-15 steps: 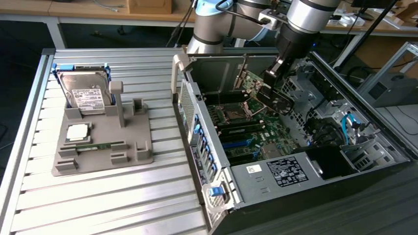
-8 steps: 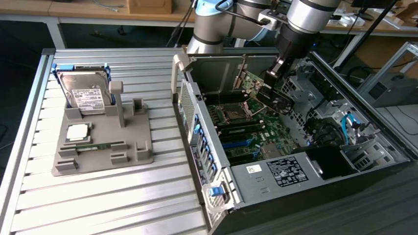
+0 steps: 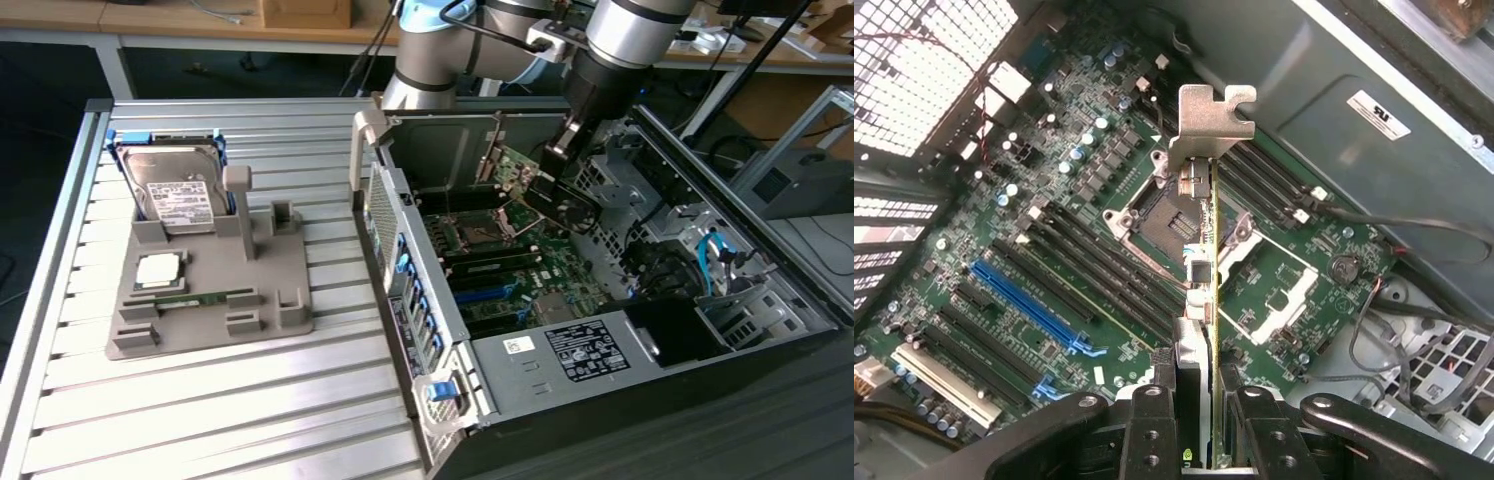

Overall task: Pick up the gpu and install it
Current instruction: 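Insert the gpu into the slot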

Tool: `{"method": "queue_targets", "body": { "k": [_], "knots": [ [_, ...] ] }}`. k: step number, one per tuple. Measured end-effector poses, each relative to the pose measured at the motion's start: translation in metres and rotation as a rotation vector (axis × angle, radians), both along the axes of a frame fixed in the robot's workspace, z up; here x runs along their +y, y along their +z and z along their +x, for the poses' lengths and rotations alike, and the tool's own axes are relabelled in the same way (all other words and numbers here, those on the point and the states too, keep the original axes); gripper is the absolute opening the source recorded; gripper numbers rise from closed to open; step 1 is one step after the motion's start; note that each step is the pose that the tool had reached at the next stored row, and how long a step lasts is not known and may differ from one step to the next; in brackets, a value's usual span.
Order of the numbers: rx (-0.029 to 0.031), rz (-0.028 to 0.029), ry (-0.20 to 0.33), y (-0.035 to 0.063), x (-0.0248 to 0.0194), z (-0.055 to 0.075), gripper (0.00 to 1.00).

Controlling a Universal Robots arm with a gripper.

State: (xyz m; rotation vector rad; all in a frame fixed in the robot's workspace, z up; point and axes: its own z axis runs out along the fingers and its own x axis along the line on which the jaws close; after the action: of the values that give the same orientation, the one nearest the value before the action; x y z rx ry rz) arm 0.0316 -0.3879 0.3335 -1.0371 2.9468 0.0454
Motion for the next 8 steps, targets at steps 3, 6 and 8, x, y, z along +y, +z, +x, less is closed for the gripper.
{"method": "queue_targets", "body": {
  "k": [3, 6, 8],
  "knots": [
    [0.0, -0.0001, 0.009, 0.0, 0.0, 0.0, 0.27],
    [0.0, 0.0, 0.017, -0.0001, 0.0, 0.0, 0.27],
    [0.0, 0.0, 0.021, -0.0002, 0.0, 0.0, 0.27]
  ]
}}
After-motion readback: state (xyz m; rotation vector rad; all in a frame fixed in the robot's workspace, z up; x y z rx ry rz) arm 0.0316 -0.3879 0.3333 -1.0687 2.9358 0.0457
